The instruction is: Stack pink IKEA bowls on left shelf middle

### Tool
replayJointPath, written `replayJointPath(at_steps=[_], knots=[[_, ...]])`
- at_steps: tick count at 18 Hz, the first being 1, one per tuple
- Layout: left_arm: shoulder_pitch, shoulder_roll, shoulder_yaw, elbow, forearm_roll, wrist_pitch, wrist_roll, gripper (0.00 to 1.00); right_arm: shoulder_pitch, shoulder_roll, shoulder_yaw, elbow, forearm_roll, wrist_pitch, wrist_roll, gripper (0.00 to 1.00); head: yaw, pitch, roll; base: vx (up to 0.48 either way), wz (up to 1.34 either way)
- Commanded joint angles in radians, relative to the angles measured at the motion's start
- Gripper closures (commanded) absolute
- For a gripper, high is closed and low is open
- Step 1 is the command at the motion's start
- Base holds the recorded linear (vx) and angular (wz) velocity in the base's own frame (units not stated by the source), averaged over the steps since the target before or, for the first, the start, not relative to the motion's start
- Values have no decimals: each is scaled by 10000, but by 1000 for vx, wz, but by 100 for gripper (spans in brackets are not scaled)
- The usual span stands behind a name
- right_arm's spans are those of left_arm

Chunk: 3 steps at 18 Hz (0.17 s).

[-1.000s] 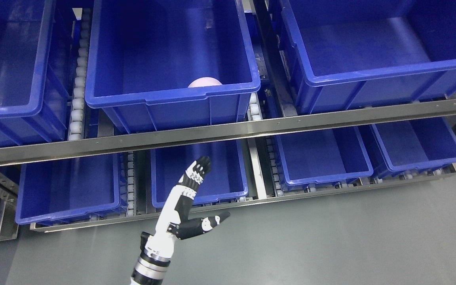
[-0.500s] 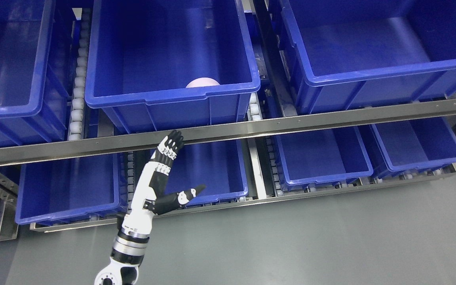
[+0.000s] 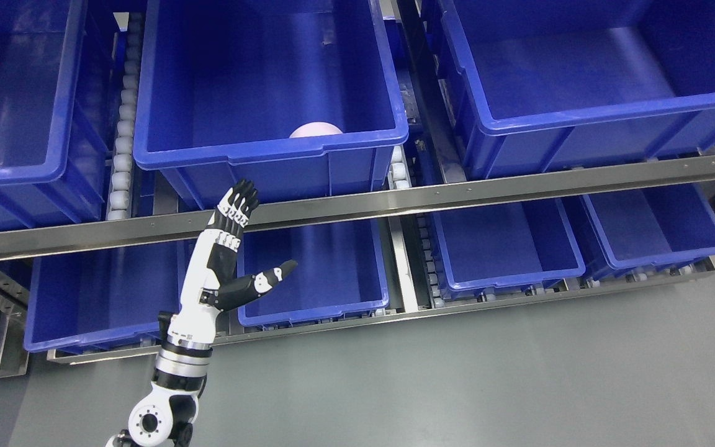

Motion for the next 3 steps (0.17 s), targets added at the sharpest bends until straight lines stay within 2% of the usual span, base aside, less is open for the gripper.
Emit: replayJointPath(at_steps=[1, 3], knots=[[-262, 39, 543, -40, 0, 65, -1, 0, 292, -175, -107, -337, -7, -11, 1, 0, 0, 0, 0, 0, 0], [-309, 55, 543, -40, 0, 127, -1, 0, 292, -175, -107, -337, -7, 4, 1, 0, 0, 0, 0, 0, 0]])
